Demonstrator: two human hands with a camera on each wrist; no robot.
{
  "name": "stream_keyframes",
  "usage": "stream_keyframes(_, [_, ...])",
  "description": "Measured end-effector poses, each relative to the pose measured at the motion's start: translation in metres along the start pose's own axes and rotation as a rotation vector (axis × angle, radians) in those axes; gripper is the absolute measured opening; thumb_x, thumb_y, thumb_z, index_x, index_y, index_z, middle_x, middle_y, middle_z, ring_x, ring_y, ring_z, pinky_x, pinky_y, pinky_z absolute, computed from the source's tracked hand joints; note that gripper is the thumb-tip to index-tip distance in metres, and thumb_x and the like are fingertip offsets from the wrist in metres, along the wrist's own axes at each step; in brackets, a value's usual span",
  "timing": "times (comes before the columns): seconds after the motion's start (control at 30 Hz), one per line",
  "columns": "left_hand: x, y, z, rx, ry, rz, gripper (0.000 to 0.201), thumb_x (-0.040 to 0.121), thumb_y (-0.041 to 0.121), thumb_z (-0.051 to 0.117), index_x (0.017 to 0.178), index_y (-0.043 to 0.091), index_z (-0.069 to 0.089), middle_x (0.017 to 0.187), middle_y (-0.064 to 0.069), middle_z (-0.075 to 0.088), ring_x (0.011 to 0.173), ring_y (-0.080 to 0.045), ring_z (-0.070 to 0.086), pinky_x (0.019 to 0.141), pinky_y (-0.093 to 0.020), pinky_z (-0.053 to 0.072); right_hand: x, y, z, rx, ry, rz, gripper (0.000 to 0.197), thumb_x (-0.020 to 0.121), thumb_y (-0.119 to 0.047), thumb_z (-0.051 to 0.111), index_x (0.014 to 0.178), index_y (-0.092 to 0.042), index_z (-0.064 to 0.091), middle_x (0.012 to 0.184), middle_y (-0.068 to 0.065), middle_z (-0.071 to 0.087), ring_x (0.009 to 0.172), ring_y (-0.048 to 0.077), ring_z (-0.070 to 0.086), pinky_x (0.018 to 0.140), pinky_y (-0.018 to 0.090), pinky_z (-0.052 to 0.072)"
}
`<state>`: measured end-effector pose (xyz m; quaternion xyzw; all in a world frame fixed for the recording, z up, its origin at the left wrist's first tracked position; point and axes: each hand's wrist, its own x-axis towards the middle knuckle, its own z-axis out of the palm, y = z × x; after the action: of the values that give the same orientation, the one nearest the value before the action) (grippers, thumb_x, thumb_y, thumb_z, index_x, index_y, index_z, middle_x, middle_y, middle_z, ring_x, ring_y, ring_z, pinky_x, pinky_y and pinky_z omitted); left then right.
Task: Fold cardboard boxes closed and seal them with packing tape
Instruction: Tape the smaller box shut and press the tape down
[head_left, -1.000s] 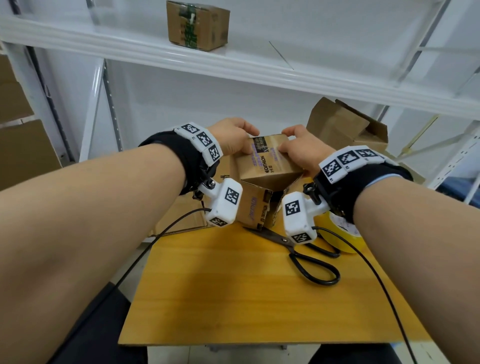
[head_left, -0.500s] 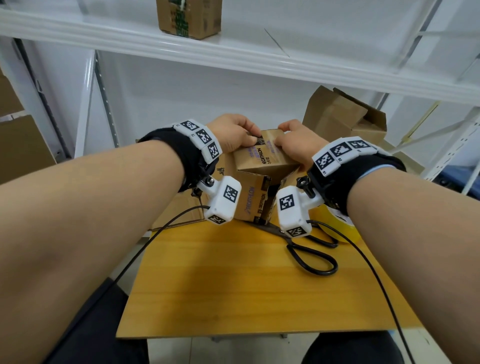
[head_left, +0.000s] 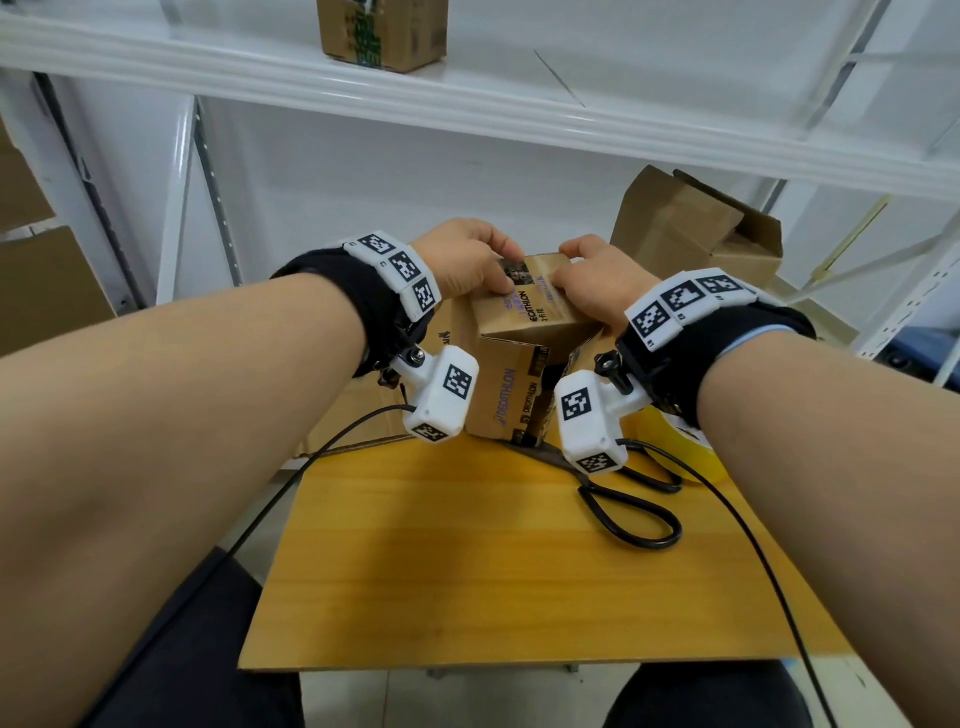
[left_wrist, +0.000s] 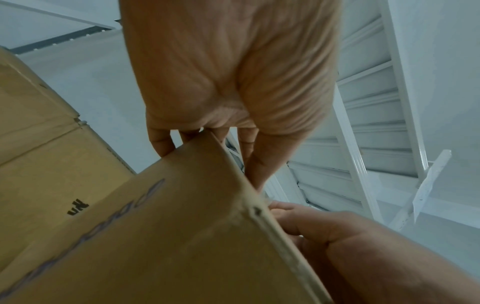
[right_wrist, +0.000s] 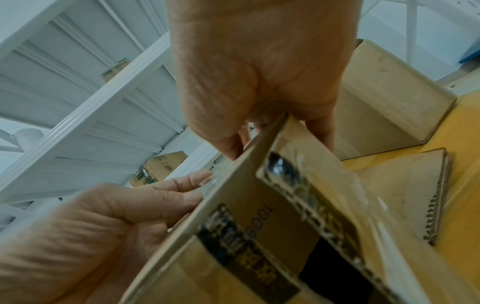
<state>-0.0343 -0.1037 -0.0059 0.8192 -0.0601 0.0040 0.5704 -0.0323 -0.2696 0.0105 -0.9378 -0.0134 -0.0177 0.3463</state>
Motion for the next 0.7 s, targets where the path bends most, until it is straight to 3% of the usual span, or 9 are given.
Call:
stream_keyframes(0.1, [0.002,-0.001,0.002,0.043,0.036,0.032,0.024,0.077,-0.003,0.073,0.088,0.018,0.069,0.086,-0.006,0.068,0.099,-0.029,0.069,0.09,-0.043,0.057,0.0,0.0,-0.001,-0.011,0.003,-0.004,0.046,0.103,-0.018,0.043,0.149,-0.02,0.04,0.143,0.009,0.053,0.123,0.026,0.057,0.104,0.039,0.048])
stream_keyframes(0.17, [0.002,0.0,0.004,0.077,0.043,0.061,0.02,0.079,0.0,0.073,0.09,0.017,0.07,0.086,-0.005,0.07,0.093,-0.024,0.071,0.087,-0.037,0.058,0.0,0.0,-0.001,-0.017,0.001,0.0,0.046,0.103,-0.019,0.043,0.149,-0.021,0.04,0.143,0.009,0.052,0.124,0.026,0.056,0.105,0.04,0.047])
stream_keyframes(0.27, [0.0,0.004,0.005,0.147,0.06,0.108,0.016,0.084,0.004,0.071,0.098,0.013,0.07,0.077,0.004,0.067,0.067,0.0,0.066,0.065,-0.015,0.053,0.0,0.001,-0.002,-0.026,0.008,0.001,0.047,0.102,-0.019,0.044,0.149,-0.02,0.04,0.144,0.009,0.051,0.126,0.026,0.055,0.105,0.037,0.046])
stream_keyframes(0.33, [-0.001,0.006,0.007,0.199,0.067,0.132,0.013,0.087,0.007,0.069,0.1,0.012,0.069,0.072,0.008,0.063,0.054,0.007,0.06,0.053,-0.008,0.046,0.0,0.003,-0.003,-0.043,0.012,-0.005,0.047,0.103,-0.02,0.045,0.15,-0.02,0.04,0.146,0.009,0.05,0.128,0.026,0.053,0.101,0.033,0.045])
stream_keyframes(0.47, [-0.003,0.006,0.009,0.271,0.081,0.166,0.009,0.089,0.012,0.068,0.097,0.016,0.07,0.077,0.007,0.066,0.066,0.0,0.063,0.059,-0.012,0.049,0.0,0.005,-0.002,-0.047,0.024,-0.028,0.049,0.102,-0.021,0.048,0.15,-0.021,0.038,0.145,0.01,0.051,0.123,0.026,0.056,0.094,0.033,0.047])
stream_keyframes(0.6, [-0.002,0.005,0.012,0.33,0.095,0.175,0.005,0.091,0.017,0.065,0.093,0.021,0.067,0.08,0.008,0.066,0.075,-0.007,0.064,0.072,-0.025,0.054,-0.002,0.007,0.0,-0.06,0.027,-0.087,0.048,0.1,-0.022,0.053,0.146,-0.028,0.039,0.126,0.009,0.06,0.1,0.024,0.063,0.065,0.026,0.045])
stream_keyframes(0.7, [-0.001,0.006,0.014,0.34,0.132,0.154,0.004,0.09,0.019,0.065,0.09,0.023,0.066,0.082,0.007,0.066,0.08,-0.011,0.065,0.078,-0.03,0.056,-0.003,0.007,-0.002,-0.076,0.028,-0.137,0.044,0.099,-0.021,0.054,0.141,-0.031,0.042,0.113,0.006,0.063,0.09,0.021,0.064,0.059,0.024,0.045])
